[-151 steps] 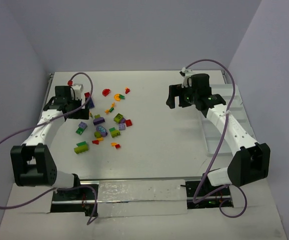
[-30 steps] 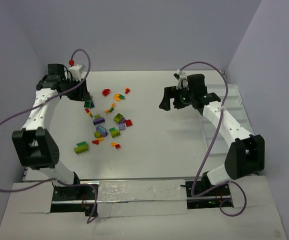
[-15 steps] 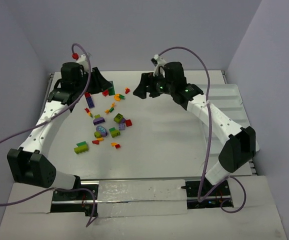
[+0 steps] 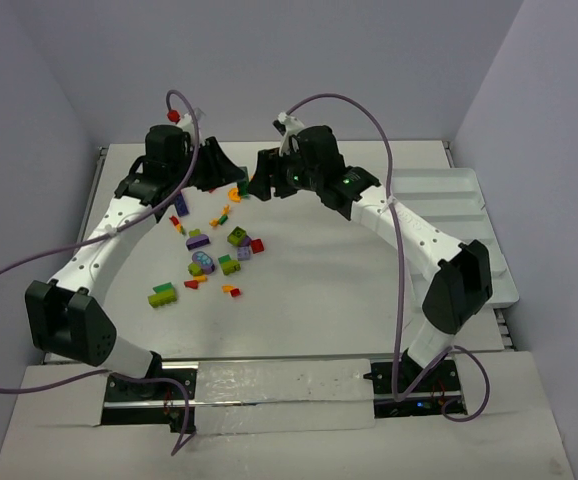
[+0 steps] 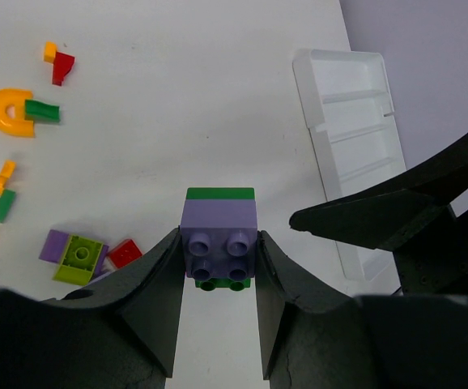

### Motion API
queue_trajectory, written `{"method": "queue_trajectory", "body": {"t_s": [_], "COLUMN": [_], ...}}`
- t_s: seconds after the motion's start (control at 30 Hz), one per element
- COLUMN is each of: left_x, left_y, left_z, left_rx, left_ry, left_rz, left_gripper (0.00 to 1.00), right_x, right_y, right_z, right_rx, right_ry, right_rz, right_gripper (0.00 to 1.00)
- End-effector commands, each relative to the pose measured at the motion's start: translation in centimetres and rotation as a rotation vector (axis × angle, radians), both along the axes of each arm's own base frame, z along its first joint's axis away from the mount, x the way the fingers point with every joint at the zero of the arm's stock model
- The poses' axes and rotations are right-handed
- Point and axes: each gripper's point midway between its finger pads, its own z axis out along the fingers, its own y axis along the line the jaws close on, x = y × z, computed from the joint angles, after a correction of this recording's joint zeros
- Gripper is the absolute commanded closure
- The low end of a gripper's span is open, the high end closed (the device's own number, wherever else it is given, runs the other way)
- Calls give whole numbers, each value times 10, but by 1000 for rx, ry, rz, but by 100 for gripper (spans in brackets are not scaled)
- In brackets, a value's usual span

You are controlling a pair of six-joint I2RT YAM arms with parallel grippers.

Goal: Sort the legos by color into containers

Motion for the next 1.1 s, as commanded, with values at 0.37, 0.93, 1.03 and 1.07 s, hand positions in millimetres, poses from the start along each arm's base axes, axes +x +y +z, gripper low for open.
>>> {"method": "queue_trajectory", "body": {"t_s": [0.37, 0.93, 1.03, 1.07], "left_x": [-5, 30, 33, 32], "left_y": [-35, 5, 8, 7], "left_z": [36, 50, 59, 61], "left_rx": [-112, 60, 28, 11], "left_ry": [-56, -176, -183, -183], "left_rz": [-112, 82, 68, 46], "left_gripper": [100, 100, 100, 100], "right_x": [14, 50, 59, 64], "right_y": [10, -58, -89, -102], "right_z": [12, -29, -51, -57], "right_rx": [3, -281, -350, -361], "right_ry": [-64, -118, -74, -60], "right_rz": [-7, -236, -291, -310], "right_gripper": [62, 100, 100, 100]}}
